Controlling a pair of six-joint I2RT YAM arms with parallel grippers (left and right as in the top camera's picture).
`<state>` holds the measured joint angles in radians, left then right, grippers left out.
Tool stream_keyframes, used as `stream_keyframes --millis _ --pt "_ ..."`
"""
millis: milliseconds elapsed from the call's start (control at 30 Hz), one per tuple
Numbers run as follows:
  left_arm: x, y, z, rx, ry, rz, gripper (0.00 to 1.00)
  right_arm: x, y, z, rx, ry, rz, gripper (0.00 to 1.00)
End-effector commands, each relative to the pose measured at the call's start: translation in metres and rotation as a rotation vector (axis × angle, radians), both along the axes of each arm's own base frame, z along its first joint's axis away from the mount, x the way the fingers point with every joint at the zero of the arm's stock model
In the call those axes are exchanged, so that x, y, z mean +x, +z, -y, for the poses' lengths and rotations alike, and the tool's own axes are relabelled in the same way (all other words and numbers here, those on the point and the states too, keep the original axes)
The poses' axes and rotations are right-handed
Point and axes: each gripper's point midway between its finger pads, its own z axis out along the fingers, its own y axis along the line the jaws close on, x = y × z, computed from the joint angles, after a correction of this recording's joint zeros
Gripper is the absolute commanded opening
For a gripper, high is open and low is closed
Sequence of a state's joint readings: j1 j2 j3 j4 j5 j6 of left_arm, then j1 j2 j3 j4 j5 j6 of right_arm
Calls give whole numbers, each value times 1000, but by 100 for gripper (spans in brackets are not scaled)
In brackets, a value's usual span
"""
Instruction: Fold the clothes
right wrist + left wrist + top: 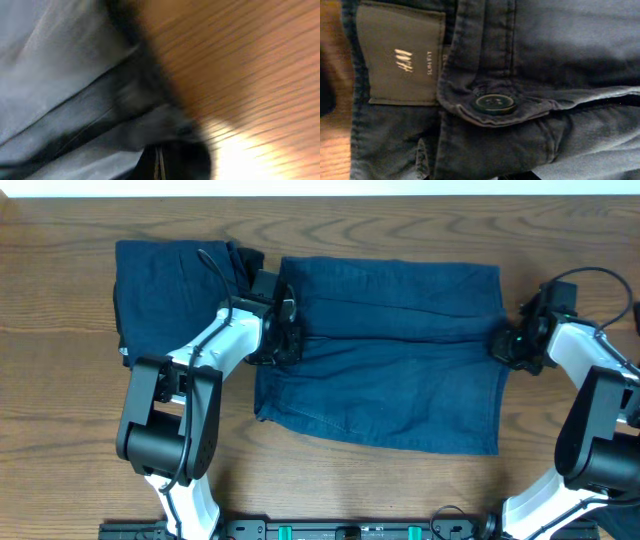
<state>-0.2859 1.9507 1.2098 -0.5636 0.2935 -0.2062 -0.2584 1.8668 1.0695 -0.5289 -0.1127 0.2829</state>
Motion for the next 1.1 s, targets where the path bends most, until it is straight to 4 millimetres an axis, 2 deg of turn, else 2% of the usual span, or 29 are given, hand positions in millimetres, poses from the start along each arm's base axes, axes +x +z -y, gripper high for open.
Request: stream_keyframes --millis 0,200,333,400,500,600,700,767,833,900,1067 --pt "-8 -20 8 -23 -19 -48 22 -39 -34 58 -175 -151 -157 1" --pt "-4 -8 48 -102 -60 -3 22 -37 -31 80 -179 -213 -123 1" --pt "-2 8 64 -117 -82 35 22 -26 -27 77 -103 -164 -69 1" --pt "6 28 70 -138 -85 84 22 -12 -17 70 -43 -123 -20 3" --pt "21 73 75 -175 -80 196 23 9 10 61 27 -61 40 6" --pt "34 114 73 -181 -69 327 21 23 42 39 141 29 80 6" --pt "43 138 69 -175 -54 417 19 28 72 10 259 133 100 6" --pt "47 138 63 -143 -37 436 19 27 82 -6 308 193 106 6" --pt "50 131 57 -112 -21 432 19 26 82 -12 314 205 97 8" --pt "55 121 58 -108 -18 422 19 27 80 -14 297 216 93 8" --pt "74 86 56 -102 -1 403 30 36 79 -22 270 250 115 13"
